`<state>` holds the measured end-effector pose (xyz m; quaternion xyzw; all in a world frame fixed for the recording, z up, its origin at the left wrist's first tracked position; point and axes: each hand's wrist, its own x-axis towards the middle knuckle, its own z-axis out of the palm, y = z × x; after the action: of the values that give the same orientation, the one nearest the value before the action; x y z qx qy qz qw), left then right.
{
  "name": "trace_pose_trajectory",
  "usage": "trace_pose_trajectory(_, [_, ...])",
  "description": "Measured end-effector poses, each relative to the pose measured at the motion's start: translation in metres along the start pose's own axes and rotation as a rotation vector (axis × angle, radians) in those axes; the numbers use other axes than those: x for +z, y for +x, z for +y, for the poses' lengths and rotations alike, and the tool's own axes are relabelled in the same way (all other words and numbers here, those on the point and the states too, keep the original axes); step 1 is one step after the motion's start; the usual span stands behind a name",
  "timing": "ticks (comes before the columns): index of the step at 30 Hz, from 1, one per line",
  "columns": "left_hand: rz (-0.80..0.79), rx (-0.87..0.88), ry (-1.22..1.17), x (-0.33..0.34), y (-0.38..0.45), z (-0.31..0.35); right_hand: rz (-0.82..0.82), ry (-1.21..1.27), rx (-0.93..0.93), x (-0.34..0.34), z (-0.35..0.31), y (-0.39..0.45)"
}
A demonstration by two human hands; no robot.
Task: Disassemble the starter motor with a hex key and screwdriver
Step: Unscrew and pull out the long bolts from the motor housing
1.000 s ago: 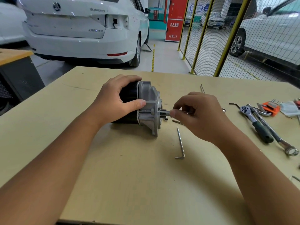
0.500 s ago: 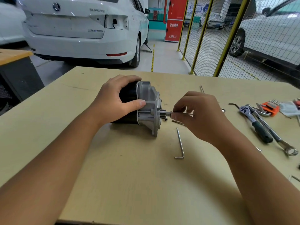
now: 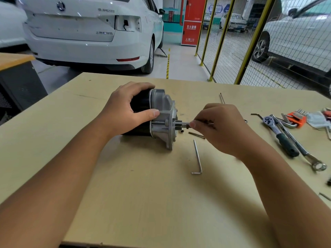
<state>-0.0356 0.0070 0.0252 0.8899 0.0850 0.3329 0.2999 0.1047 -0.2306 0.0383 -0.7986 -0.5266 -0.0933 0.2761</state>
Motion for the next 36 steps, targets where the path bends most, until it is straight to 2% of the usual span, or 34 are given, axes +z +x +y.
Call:
trace_pose_trajectory(9, [0.001, -0.001, 0.007, 0.0002, 0.0, -0.0008, 0.045, -0.007, 0.001, 0.0003, -0.0011, -0.0009])
trace_pose_trajectory(15, [0.004, -0.002, 0.005, 0.0005, 0.0004, -0.0016, 0.085, 0.148, 0.042, 0.0005, -0.0048, -0.0025])
trace_pose_trajectory(22, [-0.001, -0.014, -0.005, -0.0003, -0.0001, 0.0008, -0.019, 0.055, 0.04, -0.0022, -0.0036, -0.0002])
trace_pose_trajectory(31, [-0.002, -0.014, 0.01, -0.001, -0.0001, 0.0031, 0.114, -0.039, 0.042, -0.0017, -0.007, -0.0012])
trace_pose_trajectory(36, [-0.001, -0.014, 0.007, -0.0009, -0.0003, 0.0024, 0.062, 0.04, 0.031, -0.0017, -0.005, -0.0006])
